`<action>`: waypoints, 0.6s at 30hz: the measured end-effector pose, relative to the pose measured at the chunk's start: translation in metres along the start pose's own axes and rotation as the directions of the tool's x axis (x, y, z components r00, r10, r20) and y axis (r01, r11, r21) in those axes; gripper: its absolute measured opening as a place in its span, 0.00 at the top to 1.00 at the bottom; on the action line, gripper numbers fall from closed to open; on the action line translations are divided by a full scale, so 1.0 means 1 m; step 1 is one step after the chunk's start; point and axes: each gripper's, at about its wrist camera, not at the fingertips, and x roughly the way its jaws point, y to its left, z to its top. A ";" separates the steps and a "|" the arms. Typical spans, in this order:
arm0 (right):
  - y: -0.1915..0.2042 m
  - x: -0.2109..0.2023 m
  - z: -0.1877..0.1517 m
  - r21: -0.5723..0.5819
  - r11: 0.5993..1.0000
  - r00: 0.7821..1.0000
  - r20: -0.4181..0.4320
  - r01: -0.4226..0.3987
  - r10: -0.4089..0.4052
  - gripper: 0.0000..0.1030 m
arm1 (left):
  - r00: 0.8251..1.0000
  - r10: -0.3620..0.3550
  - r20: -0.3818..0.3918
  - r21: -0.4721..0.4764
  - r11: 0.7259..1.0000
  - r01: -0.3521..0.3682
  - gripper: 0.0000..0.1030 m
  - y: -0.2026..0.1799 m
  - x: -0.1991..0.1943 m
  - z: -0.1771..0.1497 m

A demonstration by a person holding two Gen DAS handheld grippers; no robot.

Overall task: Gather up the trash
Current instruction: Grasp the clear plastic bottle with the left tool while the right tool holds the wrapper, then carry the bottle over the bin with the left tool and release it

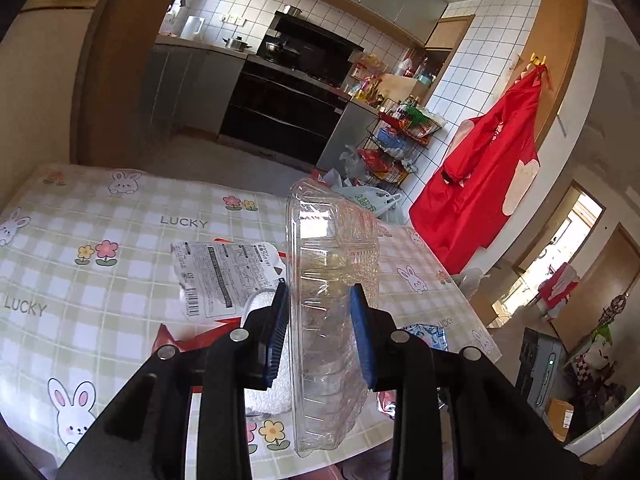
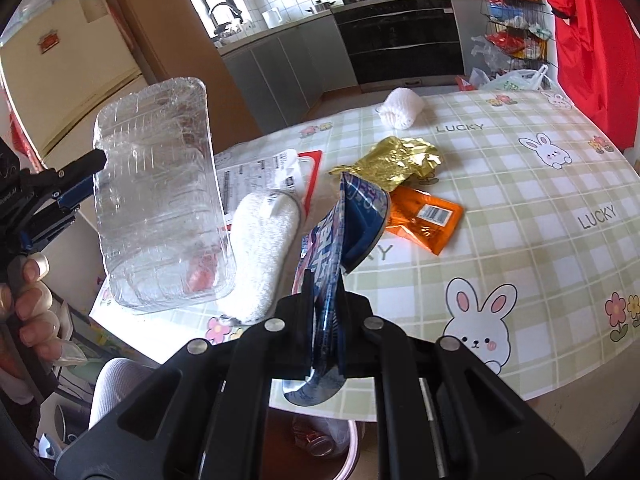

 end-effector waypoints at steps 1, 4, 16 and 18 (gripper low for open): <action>0.005 -0.004 -0.002 -0.010 1.000 1.000 0.003 -0.005 0.005 0.88 | 1.000 0.007 0.007 0.005 1.000 -0.007 0.71 0.001 -0.008 -0.003; 0.021 -0.015 -0.008 -0.032 0.999 1.000 0.010 -0.024 0.024 0.88 | 0.999 0.024 0.024 0.012 1.000 -0.024 0.71 0.003 -0.033 -0.014; 0.083 -0.053 -0.055 -0.155 0.985 0.997 -0.003 -0.072 0.073 0.88 | 0.996 0.051 0.071 0.011 0.999 -0.052 0.71 0.009 -0.114 -0.069; 0.088 -0.057 -0.062 -0.169 0.983 0.997 -0.012 -0.075 0.074 0.88 | 0.996 0.057 0.071 0.017 0.998 -0.058 0.71 0.009 -0.121 -0.077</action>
